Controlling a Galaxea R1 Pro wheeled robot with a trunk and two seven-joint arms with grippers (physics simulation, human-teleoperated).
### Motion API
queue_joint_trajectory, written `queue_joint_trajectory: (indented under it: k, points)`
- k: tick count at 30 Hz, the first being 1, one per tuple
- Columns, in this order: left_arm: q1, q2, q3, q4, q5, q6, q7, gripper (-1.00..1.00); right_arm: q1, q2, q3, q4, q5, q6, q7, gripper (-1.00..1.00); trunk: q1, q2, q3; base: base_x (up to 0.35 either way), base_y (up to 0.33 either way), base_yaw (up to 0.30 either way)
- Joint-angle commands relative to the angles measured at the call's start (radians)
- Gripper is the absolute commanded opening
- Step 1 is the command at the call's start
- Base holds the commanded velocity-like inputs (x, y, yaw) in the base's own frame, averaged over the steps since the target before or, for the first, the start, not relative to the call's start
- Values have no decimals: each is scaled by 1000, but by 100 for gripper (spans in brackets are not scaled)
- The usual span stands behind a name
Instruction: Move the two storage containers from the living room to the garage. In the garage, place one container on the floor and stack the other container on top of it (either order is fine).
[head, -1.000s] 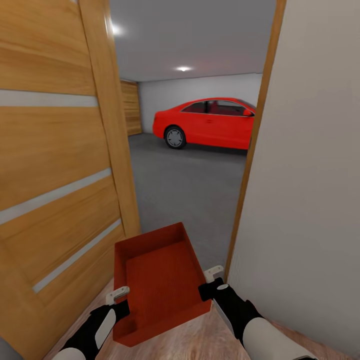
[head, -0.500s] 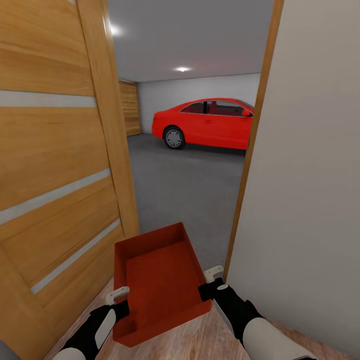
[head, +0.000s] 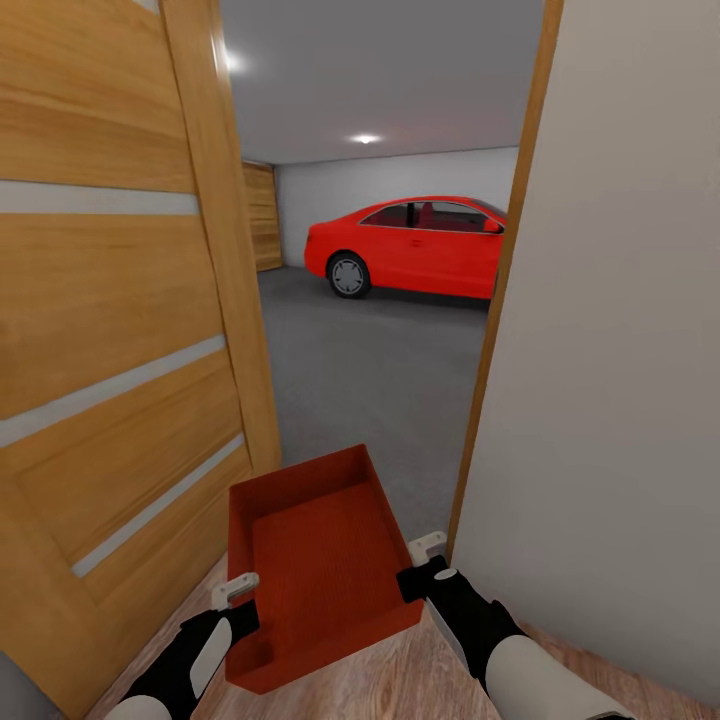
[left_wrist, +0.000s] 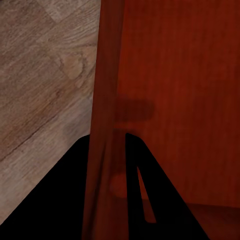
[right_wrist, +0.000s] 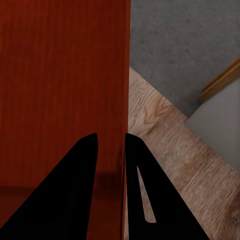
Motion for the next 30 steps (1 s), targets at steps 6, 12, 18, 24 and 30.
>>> queue_joint_trajectory:
  k: [6,12,18,24,30]
  points:
    - [-1,4,12,-10,-5,7,10,-100,0,-1,25,1,-14,7,5,-100,0,0,-1,-2,0,-3]
    - [-1,4,12,-10,-5,7,10,-100,0,-1,25,1,-14,7,5,-100,0,0,4,0,0,-160]
    - [-1,4,12,-10,-5,7,10,-100,0,-1,25,1,-14,7,5,-100,0,0,5,0,0,-43]
    - [-1,4,12,-9,-5,7,10,-100,0,-1,25,1,-14,7,5,-100,0,0,5,0,0,-12]
    - [-1,4,12,-9,-5,7,9,-100,0,-1,25,1,-15,7,5,-100,0,0,9,0,0,-132]
